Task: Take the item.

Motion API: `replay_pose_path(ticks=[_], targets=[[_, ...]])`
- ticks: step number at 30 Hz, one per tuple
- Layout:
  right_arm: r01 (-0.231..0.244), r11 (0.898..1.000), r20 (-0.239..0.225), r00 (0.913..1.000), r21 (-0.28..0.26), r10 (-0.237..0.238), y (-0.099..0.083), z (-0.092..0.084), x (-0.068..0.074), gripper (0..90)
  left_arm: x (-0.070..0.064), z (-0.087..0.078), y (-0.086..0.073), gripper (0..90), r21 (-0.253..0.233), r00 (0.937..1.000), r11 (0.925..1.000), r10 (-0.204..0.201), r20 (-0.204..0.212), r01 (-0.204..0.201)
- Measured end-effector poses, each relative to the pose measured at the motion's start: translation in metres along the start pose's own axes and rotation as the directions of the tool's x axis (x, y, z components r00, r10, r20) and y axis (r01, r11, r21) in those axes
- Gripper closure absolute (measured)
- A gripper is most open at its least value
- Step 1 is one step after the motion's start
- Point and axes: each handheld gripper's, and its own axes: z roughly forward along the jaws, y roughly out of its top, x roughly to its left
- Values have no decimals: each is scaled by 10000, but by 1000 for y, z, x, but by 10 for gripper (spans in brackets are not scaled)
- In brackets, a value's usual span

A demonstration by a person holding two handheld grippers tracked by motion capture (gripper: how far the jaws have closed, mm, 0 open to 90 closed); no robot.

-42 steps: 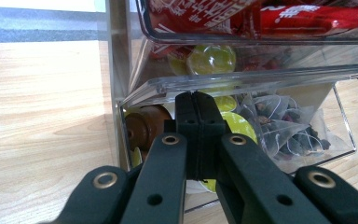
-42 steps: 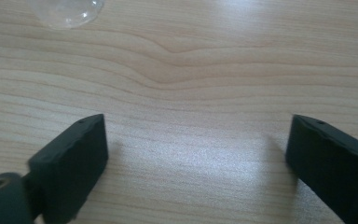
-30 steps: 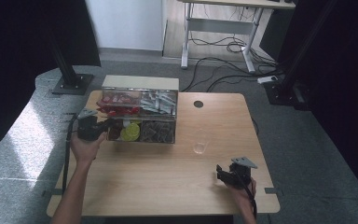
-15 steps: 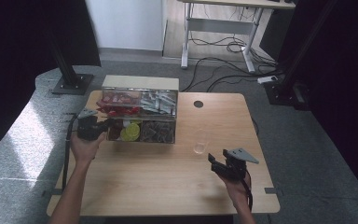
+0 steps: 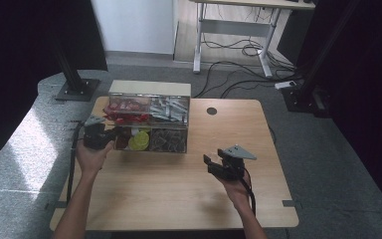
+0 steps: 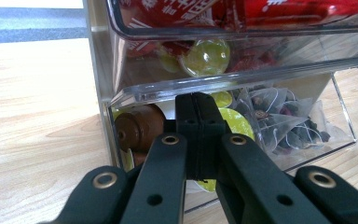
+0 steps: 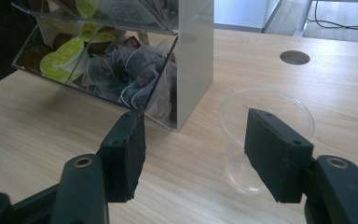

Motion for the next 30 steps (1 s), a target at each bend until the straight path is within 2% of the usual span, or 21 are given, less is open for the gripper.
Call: replay_pose_path(ticks=[5, 10, 20, 30], targets=[[-244, 9997, -109, 9996, -87, 243, 1, 6, 0, 395, 0, 3, 0, 900, 70, 10000, 10000, 25, -19, -25], [-294, 9996, -203, 9994, -61, 292, 1, 12, 5, 409, 0, 3, -1, 900, 60, 10000, 10000, 11, -19, -11], [179, 9998, -343, 9992, -116, -183, 15, 20, 23, 416, 0, 3, 1, 900, 112, 10000, 9999, 56, 14, -56], [390, 9992, -681, 9969, 18, -388, 23, 40, 37, 431, -1, 4, 0, 900, 52, 9998, 9999, 142, 137, -143]])
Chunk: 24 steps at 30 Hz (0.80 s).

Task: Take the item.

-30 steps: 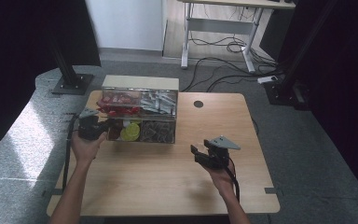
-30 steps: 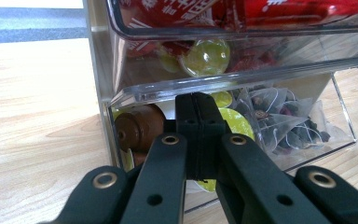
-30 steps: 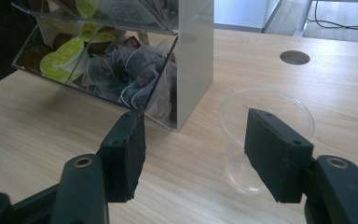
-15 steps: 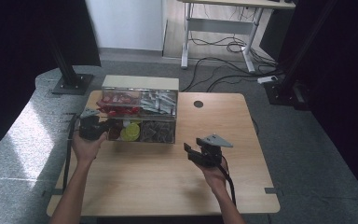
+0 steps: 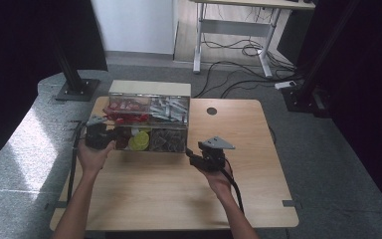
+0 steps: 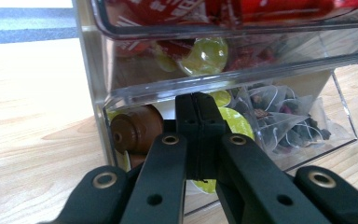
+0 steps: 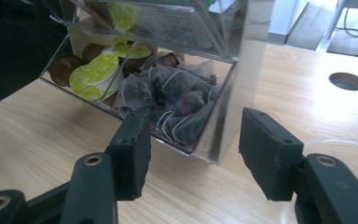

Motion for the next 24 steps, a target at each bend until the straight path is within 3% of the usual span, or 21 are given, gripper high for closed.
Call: replay_pose_path(ticks=[11, 24], targets=[[196, 9996, -392, 9991, 188, -189, 5, 27, 11, 452, -2, 2, 1, 900, 34, 9998, 9999, 117, 171, -118], [473, 9985, -604, 9971, 269, -456, 9, 45, 23, 466, -1, 3, 1, 900, 67, 9998, 9999, 87, 156, -88]])
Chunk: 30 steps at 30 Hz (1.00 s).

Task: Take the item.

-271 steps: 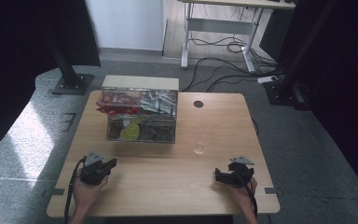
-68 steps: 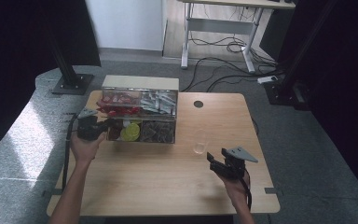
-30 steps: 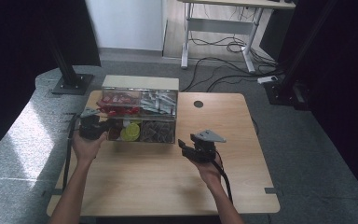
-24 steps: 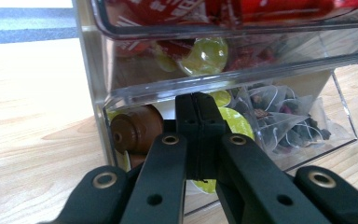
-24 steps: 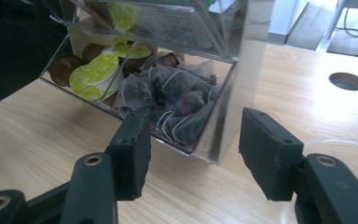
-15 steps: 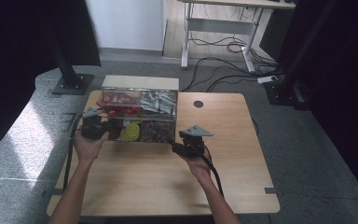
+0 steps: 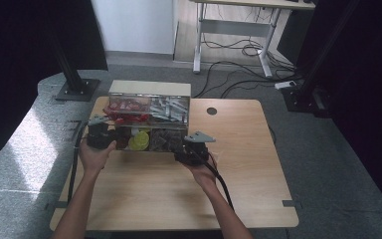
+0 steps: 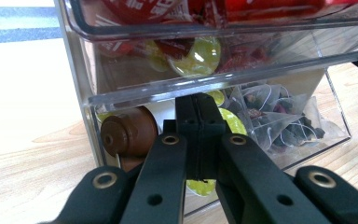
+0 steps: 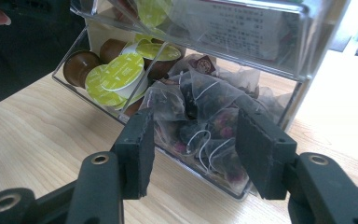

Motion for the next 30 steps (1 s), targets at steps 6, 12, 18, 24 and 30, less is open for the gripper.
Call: replay_pose_path(ticks=[6, 12, 18, 24, 30], targets=[[4, 10000, -40, 10000, 62, -3, 0, 8, 1, 475, 0, 0, 0, 900, -7, 10000, 10000, -1, -12, 1], [-18, 10000, -83, 10000, 71, 19, -1, 15, 2, 498, 0, 0, 0, 900, 20, 10000, 10000, -4, -17, 4], [-69, 9999, -171, 9998, 116, 71, -3, 23, 1, 514, 1, 0, 0, 900, 31, 10000, 10000, -5, -7, 5], [-116, 9999, -155, 9998, 91, 117, -5, 28, 1, 526, 0, 0, 0, 900, 30, 10000, 10000, -4, -10, 4], [-19, 9999, -204, 9998, 162, 23, -4, 37, 3, 530, 1, -1, 1, 900, 39, 10000, 10000, -8, 0, 8]])
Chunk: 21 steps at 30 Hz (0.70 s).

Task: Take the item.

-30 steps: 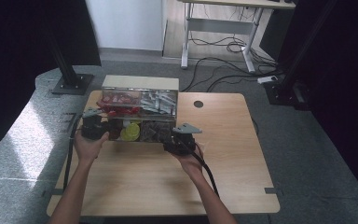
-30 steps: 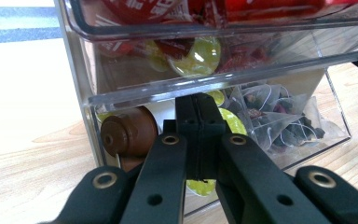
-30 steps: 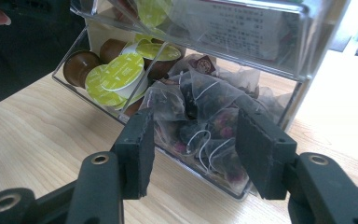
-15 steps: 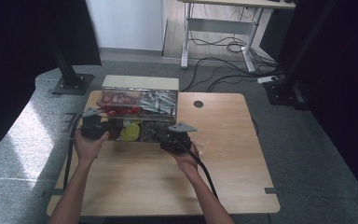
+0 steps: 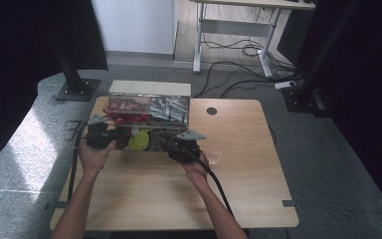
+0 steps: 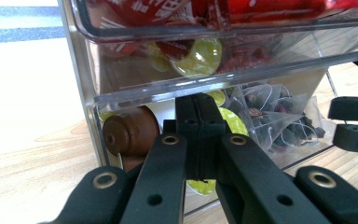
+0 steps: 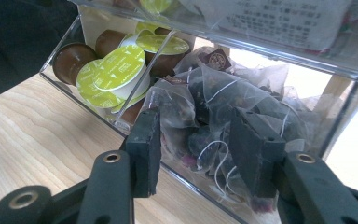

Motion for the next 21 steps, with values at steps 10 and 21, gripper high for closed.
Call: replay_pose_path(ticks=[10, 21], targets=[[112, 9999, 95, 9999, 48, -112, 1, 13, 3, 544, 1, 1, 0, 900, 21, 9999, 10000, -69, 98, 69], [27, 10000, -53, 10000, 88, -26, -1, 24, 0, 598, 1, 2, 0, 900, 21, 9999, 10000, -43, 99, 42]])
